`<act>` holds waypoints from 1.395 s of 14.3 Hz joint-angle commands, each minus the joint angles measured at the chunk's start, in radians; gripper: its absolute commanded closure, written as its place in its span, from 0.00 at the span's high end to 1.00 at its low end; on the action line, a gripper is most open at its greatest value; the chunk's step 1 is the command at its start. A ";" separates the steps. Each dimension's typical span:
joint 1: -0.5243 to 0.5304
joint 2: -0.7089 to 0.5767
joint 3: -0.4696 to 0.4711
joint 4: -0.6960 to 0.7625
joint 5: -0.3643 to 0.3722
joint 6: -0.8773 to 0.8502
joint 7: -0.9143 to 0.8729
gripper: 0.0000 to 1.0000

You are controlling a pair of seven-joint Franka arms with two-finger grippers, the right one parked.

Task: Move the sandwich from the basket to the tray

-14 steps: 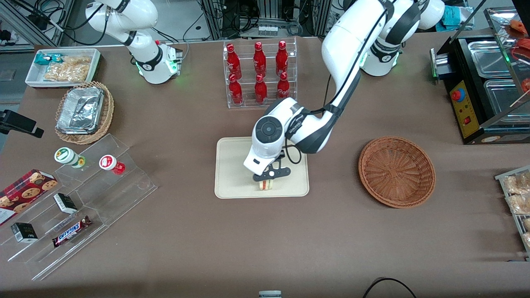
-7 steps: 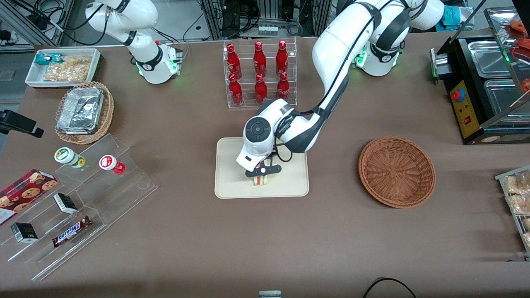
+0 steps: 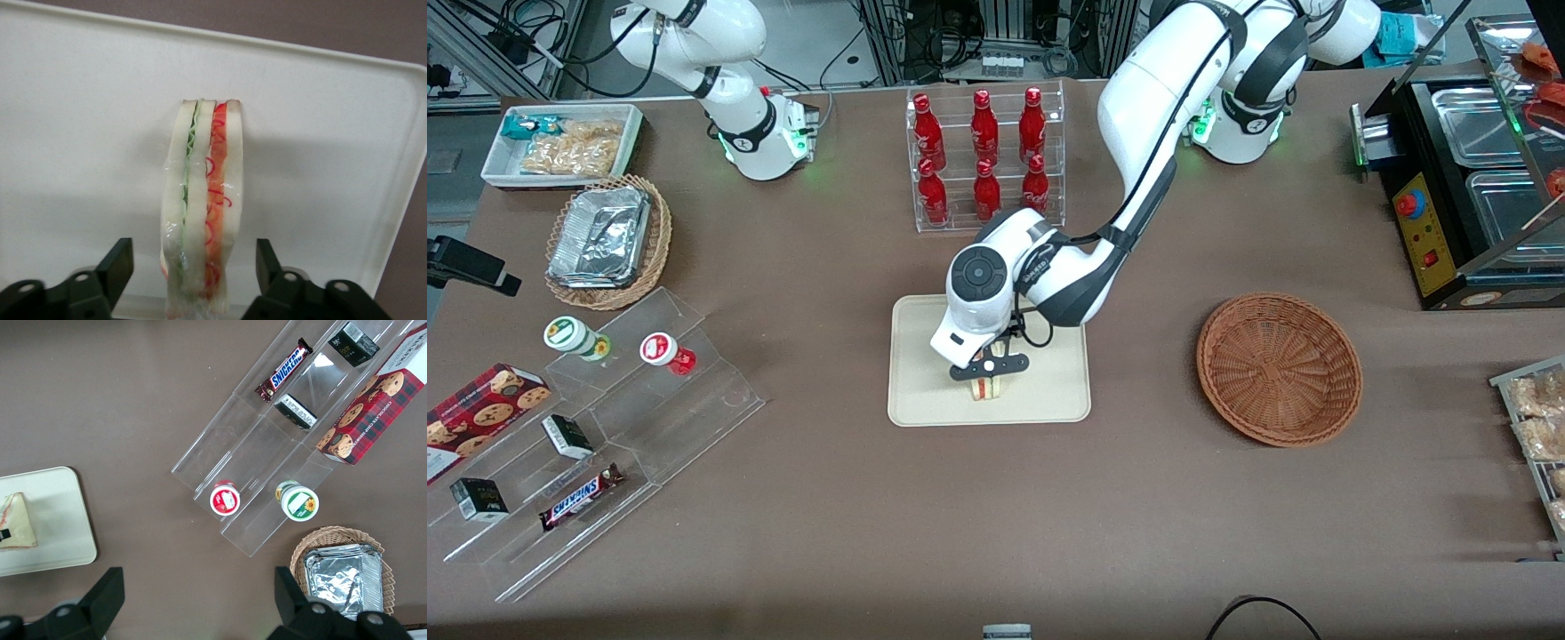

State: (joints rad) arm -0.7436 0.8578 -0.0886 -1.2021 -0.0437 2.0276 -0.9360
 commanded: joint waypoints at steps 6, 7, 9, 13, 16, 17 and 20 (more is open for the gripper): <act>0.108 -0.288 0.047 -0.183 0.024 -0.225 -0.014 1.00; 0.131 -0.321 0.047 -0.224 0.022 -0.225 0.041 1.00; 0.194 -0.406 0.047 -0.334 0.021 -0.224 0.142 1.00; 0.329 -0.590 0.047 -0.534 0.022 -0.233 0.371 1.00; 0.427 -0.735 0.047 -0.658 0.025 -0.256 0.529 1.00; 0.455 -0.768 0.047 -0.669 0.027 -0.286 0.575 1.00; 0.512 -0.862 0.049 -0.671 0.047 -0.375 0.629 1.00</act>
State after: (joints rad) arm -0.2615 0.0876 -0.0275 -1.8297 -0.0192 1.6838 -0.3380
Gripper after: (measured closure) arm 0.000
